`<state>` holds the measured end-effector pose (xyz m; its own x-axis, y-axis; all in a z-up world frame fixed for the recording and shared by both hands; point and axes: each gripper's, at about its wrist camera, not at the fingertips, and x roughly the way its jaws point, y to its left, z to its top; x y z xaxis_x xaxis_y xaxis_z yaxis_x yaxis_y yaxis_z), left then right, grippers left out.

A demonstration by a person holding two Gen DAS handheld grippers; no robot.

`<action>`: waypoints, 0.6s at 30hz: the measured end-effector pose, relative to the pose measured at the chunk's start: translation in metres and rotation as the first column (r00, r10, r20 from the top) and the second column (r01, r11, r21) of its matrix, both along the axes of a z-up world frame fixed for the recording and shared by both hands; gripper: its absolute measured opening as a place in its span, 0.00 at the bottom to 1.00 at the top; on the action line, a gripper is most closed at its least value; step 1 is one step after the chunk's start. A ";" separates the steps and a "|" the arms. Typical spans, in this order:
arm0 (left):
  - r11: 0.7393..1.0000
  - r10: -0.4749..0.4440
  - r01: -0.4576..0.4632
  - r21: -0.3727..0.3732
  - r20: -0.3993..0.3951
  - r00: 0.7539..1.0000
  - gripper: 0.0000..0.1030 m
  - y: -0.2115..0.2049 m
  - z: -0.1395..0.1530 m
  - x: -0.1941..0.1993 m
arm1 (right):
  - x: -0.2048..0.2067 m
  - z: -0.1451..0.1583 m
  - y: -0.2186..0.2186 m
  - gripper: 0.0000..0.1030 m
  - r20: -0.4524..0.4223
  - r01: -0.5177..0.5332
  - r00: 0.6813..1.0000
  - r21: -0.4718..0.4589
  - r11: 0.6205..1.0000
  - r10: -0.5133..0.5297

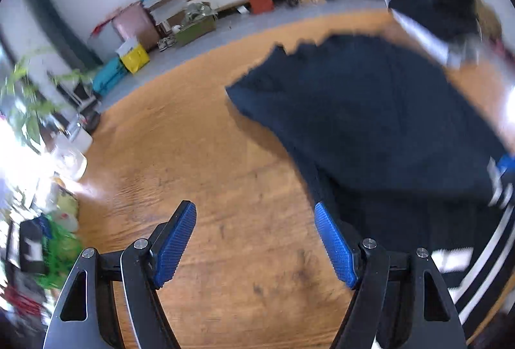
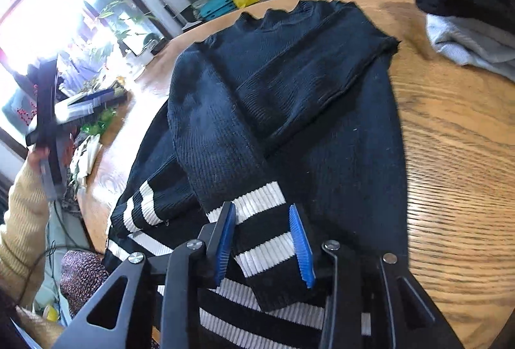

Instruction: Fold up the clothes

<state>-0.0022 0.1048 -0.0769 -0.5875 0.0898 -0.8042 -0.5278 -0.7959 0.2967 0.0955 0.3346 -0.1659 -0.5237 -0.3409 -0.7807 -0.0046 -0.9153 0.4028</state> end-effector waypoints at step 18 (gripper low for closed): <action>0.988 0.012 -0.031 0.148 0.123 0.992 0.75 0.001 -0.022 0.005 | -0.006 0.001 -0.090 0.34 -0.011 -0.143 0.986 0.470 0.871 0.168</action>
